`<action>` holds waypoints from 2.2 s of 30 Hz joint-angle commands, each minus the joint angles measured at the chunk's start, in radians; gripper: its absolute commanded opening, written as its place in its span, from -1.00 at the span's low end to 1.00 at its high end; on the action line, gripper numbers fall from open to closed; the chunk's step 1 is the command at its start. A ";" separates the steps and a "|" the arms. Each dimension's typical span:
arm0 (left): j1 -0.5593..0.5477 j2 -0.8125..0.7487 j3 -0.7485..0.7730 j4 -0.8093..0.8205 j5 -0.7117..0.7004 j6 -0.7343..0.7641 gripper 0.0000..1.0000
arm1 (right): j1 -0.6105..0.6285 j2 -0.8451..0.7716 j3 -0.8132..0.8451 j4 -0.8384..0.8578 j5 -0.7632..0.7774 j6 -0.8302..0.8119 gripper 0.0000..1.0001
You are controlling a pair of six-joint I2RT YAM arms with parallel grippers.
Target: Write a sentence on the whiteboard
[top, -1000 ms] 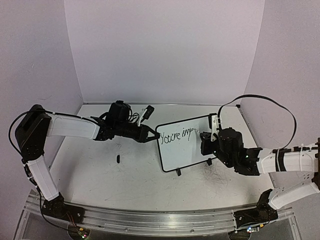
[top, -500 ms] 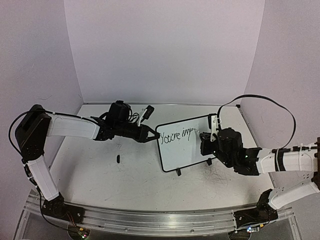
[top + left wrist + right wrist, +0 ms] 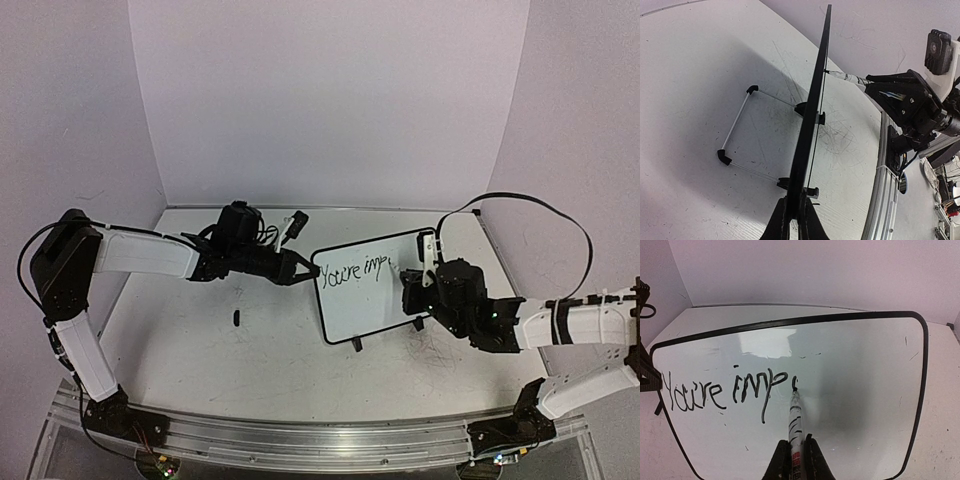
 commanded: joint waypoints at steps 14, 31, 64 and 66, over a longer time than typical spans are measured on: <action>0.007 -0.020 -0.001 -0.047 -0.055 0.031 -1.00 | -0.012 0.024 0.063 0.035 0.071 -0.028 -1.00; 0.006 -0.019 -0.001 -0.045 -0.059 0.035 -1.00 | -0.014 0.021 0.049 0.045 -0.004 -0.036 -1.00; 0.005 -0.024 0.000 -0.045 -0.060 0.038 -1.00 | -0.048 -0.026 0.039 0.031 -0.004 -0.064 -1.00; 0.005 -0.022 0.000 -0.045 -0.059 0.037 -1.00 | -0.049 -0.023 0.041 0.036 -0.007 -0.066 -1.00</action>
